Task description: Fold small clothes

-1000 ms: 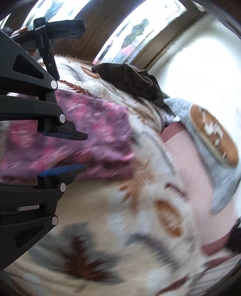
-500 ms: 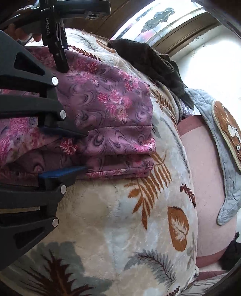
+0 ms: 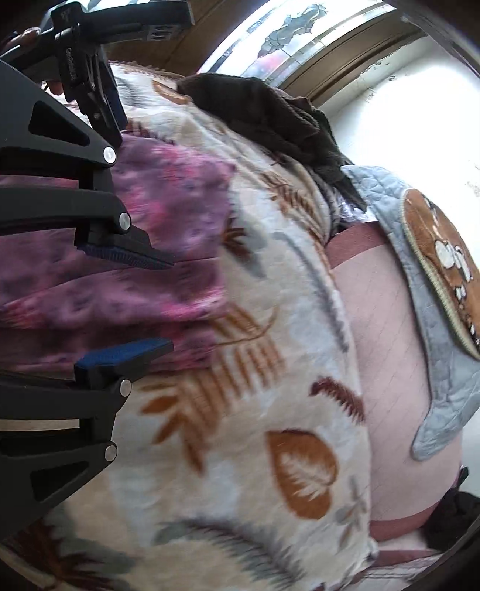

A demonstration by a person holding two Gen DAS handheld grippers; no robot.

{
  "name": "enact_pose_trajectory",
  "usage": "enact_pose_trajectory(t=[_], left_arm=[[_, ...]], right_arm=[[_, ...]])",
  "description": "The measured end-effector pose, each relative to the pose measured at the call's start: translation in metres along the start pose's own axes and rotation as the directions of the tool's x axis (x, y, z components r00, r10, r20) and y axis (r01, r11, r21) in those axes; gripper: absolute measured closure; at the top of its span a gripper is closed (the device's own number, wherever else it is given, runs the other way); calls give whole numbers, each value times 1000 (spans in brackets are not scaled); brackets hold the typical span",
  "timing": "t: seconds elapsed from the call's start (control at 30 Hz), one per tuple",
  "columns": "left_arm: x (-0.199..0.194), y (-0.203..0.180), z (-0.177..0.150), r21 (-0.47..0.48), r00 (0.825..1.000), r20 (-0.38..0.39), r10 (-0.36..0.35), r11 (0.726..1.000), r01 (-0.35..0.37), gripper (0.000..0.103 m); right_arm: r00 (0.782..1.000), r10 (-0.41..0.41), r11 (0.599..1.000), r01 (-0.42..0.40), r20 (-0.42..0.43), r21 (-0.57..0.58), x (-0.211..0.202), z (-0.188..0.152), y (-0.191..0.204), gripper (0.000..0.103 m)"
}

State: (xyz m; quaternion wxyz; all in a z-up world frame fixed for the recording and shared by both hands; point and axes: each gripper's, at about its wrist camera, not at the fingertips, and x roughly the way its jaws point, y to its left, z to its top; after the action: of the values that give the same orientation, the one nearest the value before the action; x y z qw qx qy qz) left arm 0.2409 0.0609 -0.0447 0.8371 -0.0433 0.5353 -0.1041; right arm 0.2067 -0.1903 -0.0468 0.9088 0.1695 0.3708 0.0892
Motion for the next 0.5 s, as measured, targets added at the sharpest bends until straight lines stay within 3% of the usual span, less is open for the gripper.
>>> enact_pose_trajectory(t=[0.07,0.13,0.17,0.3,0.4,0.5], left_arm=[[20,-1,11,0,999,-30,42,999,-42,16],[47,5,16,-39,994,-100,33,999,-37,12],[53,8,17,-65,993,-112,23,997,-30,7],[39,6,16,-26,995,-96,39,999,-42,7],[14,11,-4,18,997,-78,21,1000,-20,7],[-8,15,-39,34,998,-63,-10,999,13,7]], right_arm=[[999,-35,999,35,1,-13,13,2,0,68],[986,-132,991,130,-106,-30,45,-2,-7,69],[985,-121,993,119,-126,-22,52,-4,-11,69],[986,-106,994,106,-130,-10,34,5,-10,70],[995,16,999,-19,-98,-30,-4,-8,-10,65],[988,92,994,-98,-128,-40,-24,-36,-13,63]])
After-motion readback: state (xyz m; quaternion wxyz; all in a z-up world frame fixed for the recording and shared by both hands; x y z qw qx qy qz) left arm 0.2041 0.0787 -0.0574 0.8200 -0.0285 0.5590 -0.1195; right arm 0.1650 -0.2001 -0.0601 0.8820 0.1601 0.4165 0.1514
